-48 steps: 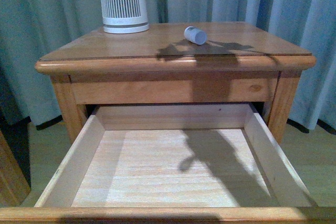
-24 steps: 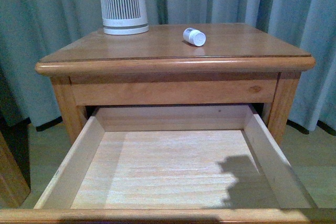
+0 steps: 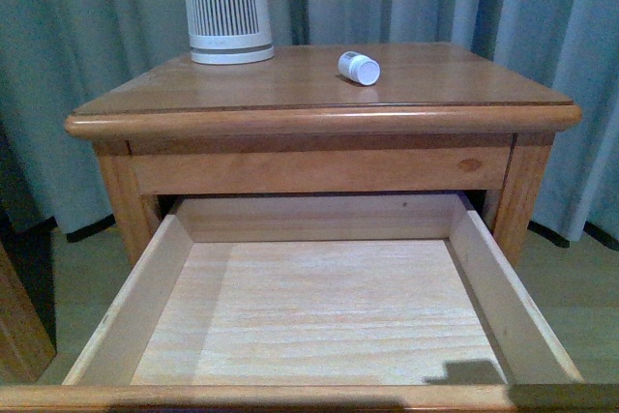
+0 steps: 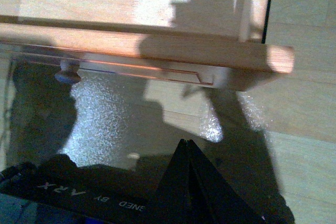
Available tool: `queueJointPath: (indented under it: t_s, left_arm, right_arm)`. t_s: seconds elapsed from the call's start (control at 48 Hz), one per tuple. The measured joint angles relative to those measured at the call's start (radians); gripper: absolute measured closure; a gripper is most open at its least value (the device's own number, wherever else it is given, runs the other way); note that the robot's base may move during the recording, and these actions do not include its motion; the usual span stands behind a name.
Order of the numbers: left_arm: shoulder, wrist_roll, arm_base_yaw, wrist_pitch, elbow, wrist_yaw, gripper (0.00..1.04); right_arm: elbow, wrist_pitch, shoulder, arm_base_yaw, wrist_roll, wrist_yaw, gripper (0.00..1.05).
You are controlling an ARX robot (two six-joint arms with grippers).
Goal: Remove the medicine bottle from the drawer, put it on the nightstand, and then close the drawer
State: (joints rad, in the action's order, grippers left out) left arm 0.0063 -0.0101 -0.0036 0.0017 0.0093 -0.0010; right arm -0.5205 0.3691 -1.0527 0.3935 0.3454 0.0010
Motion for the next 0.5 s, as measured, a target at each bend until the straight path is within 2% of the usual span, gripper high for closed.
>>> queueJointPath:
  t_s: [0.229,0.5]
  left_arm:
    - [0.0,0.0,0.0,0.0,0.0,0.0,0.06]
    - [0.0,0.0,0.0,0.0,0.0,0.0,0.06]
  right_arm:
    - [0.015,-0.18,-0.185,0.028,-0.006,0.055,1.01]
    - [-0.006,-0.372,-0.378,0.004,-0.091,0.085,1.01]
